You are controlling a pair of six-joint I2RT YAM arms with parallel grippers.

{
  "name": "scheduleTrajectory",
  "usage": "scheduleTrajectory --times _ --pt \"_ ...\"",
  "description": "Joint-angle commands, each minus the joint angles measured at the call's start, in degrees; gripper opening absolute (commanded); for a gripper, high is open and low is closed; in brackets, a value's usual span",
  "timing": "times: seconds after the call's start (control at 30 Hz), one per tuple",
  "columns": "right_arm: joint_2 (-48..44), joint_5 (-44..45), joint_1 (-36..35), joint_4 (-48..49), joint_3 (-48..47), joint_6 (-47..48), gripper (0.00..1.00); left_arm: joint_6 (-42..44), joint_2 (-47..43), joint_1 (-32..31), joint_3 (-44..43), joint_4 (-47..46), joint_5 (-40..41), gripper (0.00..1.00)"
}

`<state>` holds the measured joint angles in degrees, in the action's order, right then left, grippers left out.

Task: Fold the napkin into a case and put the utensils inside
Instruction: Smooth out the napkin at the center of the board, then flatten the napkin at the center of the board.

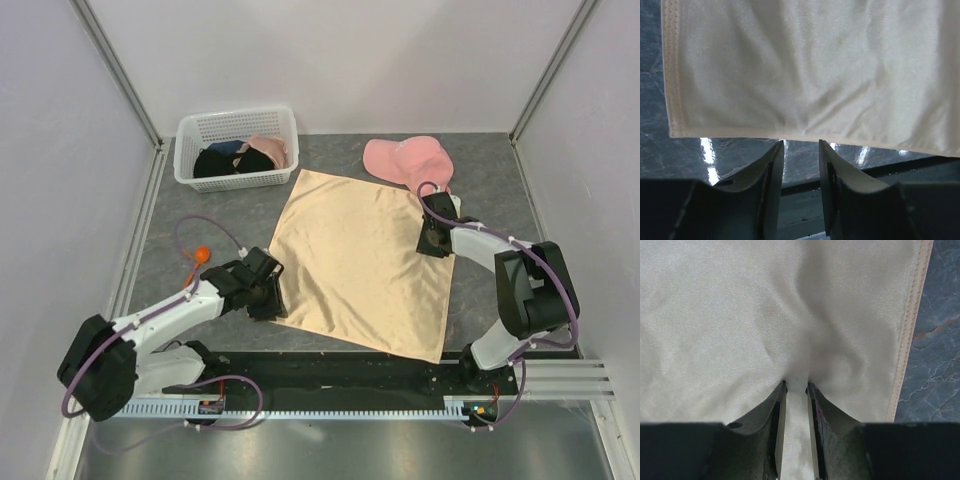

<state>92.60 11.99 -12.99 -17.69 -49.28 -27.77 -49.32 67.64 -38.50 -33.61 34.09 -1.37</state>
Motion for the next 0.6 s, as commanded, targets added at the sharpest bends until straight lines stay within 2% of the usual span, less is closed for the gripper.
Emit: scheduleTrajectory --times 0.0,0.13,0.23,0.33,0.5,0.57 --pt "4.25 1.72 0.07 -3.22 -1.78 1.58 0.32 -0.78 -6.81 -0.26 -1.54 0.02 -5.04 0.42" --pt "6.62 -1.50 0.07 -2.96 -6.08 2.54 0.38 2.19 -5.24 -0.26 -6.81 -2.43 -2.87 0.46" --pt "7.43 -3.64 -0.36 -5.94 -8.38 1.85 0.40 5.72 2.47 0.70 -13.84 -4.20 -1.36 0.47" --pt "3.48 -3.81 -0.89 -5.87 -6.10 1.40 0.43 7.92 12.06 2.20 -22.27 -4.38 -2.32 0.46" --pt "3.02 -6.10 -1.24 -4.54 -4.34 2.37 0.50 11.69 27.68 3.52 -35.02 -5.26 2.50 0.46" --pt "3.55 -6.19 -2.03 -4.54 -4.51 2.37 0.51 12.67 33.15 4.48 -41.06 -2.99 3.83 0.46"
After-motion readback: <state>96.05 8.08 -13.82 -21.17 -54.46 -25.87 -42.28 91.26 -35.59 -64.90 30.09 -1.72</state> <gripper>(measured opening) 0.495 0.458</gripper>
